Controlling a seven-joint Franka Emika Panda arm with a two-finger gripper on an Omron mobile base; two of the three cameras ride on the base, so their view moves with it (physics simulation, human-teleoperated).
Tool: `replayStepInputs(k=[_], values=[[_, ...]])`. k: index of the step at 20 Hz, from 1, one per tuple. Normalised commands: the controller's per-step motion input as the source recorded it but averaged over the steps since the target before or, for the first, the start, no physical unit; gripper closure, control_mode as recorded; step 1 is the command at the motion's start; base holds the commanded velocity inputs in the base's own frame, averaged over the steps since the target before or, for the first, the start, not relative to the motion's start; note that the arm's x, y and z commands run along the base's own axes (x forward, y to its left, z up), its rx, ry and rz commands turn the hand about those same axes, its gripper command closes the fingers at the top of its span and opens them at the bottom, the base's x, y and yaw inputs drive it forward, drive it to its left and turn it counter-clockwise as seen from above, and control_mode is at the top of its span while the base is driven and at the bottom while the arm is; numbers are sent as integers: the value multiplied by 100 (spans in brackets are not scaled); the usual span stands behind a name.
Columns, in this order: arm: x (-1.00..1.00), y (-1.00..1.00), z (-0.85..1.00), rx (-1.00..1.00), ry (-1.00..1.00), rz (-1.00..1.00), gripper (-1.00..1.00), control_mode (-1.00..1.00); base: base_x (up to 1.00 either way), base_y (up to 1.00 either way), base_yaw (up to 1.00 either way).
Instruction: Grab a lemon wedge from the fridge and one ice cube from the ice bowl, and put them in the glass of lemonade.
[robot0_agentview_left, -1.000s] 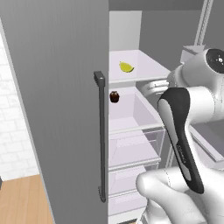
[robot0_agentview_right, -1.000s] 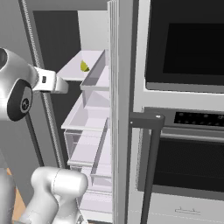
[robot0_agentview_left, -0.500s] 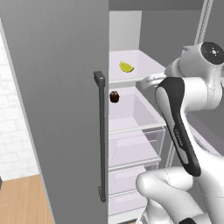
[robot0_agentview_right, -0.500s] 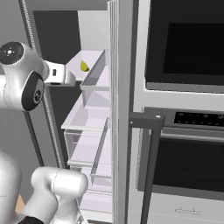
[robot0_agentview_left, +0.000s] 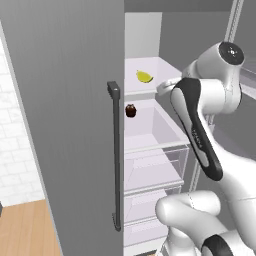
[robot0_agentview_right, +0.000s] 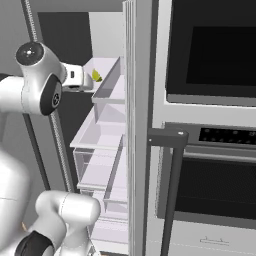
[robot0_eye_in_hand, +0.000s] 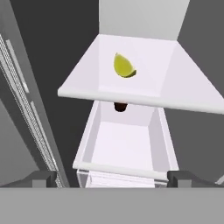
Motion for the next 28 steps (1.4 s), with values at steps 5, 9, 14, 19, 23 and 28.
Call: replayStepInputs(k=[5,9,14,19,23,28], values=[[38,-5,0,-1,0,5,-100,-100,0,0,0],[41,-4,0,0,0,3,-100,-100,0,0,0],[41,0,0,0,0,1,-100,-100,0,0,0],[47,0,-3,0,0,0,-100,-100,0,0,0],[46,0,-14,0,1,0,-100,-100,0,0,0],[45,3,-10,-2,2,0,-100,-100,0,0,0]])
